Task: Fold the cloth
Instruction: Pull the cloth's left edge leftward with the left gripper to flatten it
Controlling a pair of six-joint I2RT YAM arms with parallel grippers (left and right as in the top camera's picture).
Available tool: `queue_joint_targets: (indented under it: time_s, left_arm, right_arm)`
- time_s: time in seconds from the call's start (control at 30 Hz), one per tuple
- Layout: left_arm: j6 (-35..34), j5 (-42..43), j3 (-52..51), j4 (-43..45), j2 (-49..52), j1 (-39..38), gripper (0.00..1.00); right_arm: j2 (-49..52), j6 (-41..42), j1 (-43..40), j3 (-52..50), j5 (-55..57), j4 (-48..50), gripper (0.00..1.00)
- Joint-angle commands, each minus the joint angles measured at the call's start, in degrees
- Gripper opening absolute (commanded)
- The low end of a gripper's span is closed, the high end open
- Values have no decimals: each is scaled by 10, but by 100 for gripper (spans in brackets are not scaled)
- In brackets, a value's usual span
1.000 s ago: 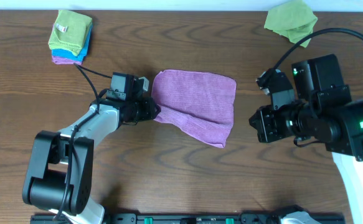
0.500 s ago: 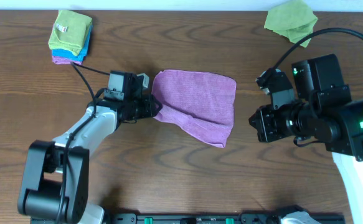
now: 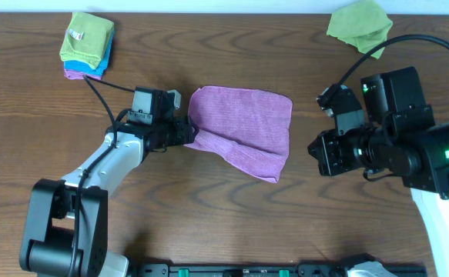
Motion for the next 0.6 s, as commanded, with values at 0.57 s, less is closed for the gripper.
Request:
queue_joint_targets:
  time_s: [0.57]
  left_arm:
    - [10,-43,7,47,33,1,57]
  right_arm:
    - [-3,-9,3,0,2,2,2]
